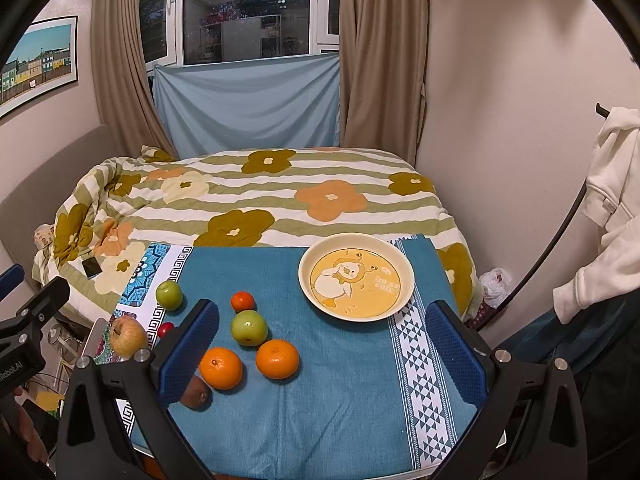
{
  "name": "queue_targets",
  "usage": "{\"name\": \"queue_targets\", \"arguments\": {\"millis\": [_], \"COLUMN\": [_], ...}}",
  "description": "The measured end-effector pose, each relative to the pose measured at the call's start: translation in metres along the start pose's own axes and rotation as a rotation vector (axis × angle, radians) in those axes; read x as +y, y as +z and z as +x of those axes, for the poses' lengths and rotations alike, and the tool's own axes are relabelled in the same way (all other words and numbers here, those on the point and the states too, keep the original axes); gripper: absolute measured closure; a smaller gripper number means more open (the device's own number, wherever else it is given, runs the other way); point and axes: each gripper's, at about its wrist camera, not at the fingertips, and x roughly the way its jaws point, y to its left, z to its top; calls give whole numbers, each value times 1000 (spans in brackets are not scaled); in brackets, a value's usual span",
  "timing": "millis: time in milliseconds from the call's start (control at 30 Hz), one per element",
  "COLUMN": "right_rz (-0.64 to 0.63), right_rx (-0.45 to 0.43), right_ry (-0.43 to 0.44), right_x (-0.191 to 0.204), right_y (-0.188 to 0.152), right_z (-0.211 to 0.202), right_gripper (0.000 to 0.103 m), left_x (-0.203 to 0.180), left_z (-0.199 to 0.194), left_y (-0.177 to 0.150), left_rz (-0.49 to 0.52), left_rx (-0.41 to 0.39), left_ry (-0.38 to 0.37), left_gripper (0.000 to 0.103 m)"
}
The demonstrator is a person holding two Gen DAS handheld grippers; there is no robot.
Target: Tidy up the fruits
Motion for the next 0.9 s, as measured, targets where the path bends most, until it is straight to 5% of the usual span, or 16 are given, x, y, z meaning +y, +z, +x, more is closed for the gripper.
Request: {"name": "queue_targets", "arguments": {"millis": [900], "right_rz": [1], "right_rx": [3], "right_ry": [2], "right_x": [0], "right_y": [-1], "right_z": [1], "right_gripper": [0], "left_x": [0], "left_z": [0], "left_y": [0], "left_rz": [0], "left_rx": [-2], "left_ry": [-1], "left_gripper": [0]}}
